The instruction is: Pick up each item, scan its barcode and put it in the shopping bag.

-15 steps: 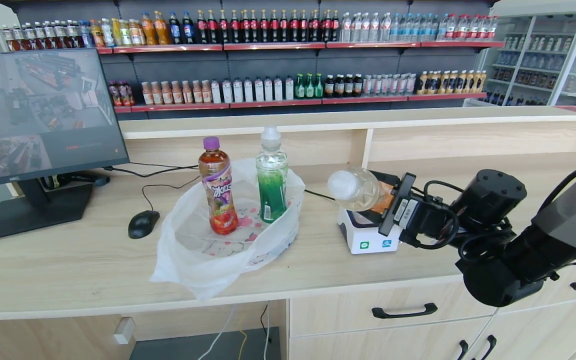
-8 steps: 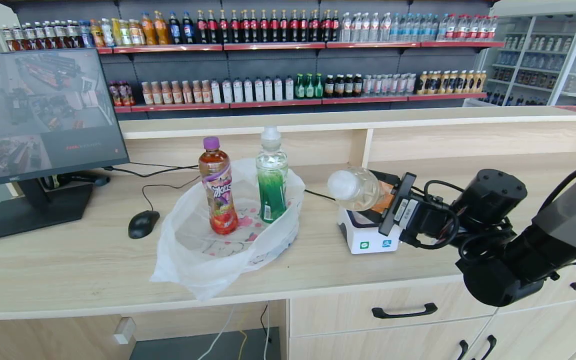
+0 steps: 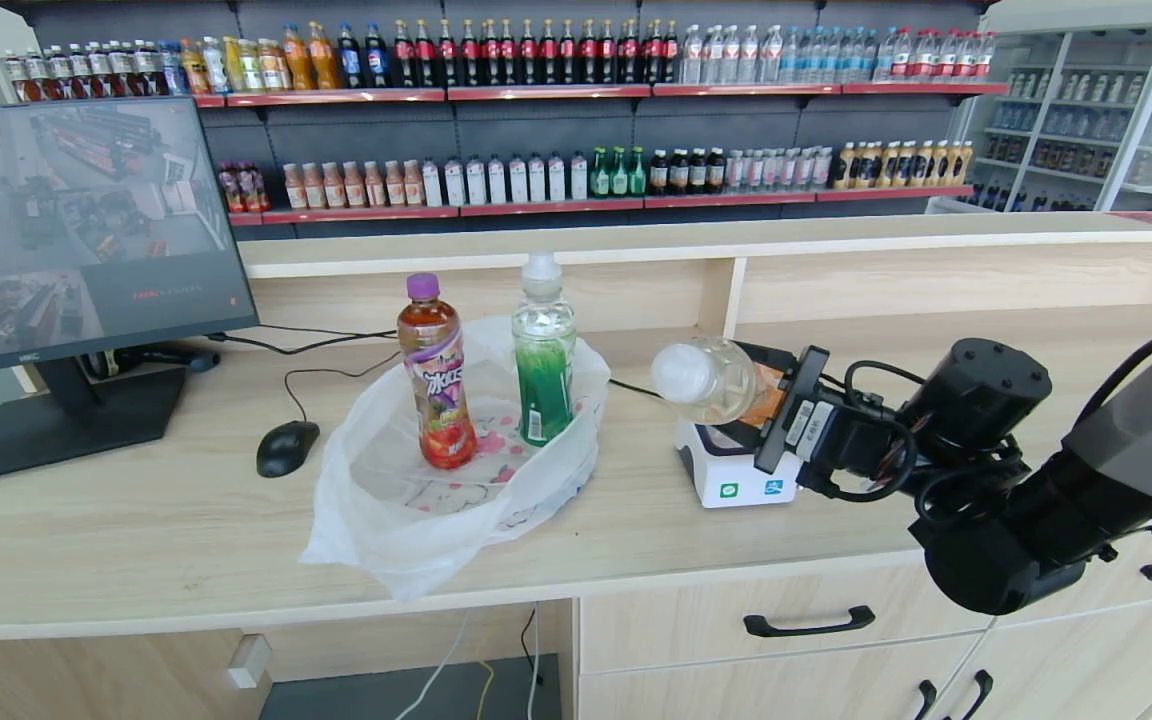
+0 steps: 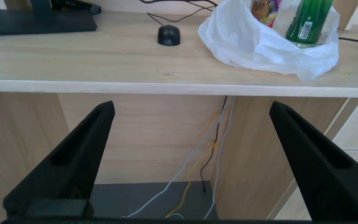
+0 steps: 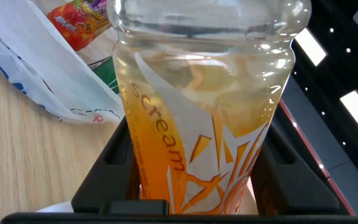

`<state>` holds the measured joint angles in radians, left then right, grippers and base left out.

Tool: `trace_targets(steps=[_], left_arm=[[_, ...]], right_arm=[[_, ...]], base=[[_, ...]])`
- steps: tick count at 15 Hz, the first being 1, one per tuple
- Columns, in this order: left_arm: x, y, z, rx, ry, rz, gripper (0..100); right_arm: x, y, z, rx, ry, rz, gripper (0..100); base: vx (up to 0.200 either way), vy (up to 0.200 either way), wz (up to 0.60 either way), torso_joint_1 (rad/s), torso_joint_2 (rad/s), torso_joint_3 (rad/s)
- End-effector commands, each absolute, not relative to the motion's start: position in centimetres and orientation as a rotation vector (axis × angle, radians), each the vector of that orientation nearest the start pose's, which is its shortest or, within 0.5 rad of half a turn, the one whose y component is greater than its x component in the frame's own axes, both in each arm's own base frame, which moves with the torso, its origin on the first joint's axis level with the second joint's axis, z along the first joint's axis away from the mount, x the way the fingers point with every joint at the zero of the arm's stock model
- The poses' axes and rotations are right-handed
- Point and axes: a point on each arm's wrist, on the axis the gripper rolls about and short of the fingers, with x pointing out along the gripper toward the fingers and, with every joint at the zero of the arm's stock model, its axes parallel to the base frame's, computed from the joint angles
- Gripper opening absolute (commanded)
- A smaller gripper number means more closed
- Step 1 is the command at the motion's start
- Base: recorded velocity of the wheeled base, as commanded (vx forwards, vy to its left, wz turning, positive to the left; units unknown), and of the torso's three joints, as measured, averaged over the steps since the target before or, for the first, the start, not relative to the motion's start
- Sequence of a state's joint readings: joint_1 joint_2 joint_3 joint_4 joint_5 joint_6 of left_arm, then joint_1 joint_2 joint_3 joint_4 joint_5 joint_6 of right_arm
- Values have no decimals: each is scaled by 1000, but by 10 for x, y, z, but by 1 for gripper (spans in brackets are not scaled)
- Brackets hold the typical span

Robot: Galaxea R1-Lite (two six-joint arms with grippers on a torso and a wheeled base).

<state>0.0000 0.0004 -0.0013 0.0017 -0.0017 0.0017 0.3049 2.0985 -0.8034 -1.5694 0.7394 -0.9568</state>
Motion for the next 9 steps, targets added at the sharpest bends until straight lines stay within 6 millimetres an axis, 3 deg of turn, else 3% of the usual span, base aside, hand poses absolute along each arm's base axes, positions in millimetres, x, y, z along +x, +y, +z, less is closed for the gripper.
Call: trace_targets(steps=[1,9], left_arm=[[-23,0,76,2,0,-2,100],[-23,0,76,2,0,-2,100]], right_arm=[[342,124,139,-923,-761,822,0],[338,126,143,-922,-775,827,0]], base=[[0,0,0,0,0,0],[0,0,0,0,0,0]])
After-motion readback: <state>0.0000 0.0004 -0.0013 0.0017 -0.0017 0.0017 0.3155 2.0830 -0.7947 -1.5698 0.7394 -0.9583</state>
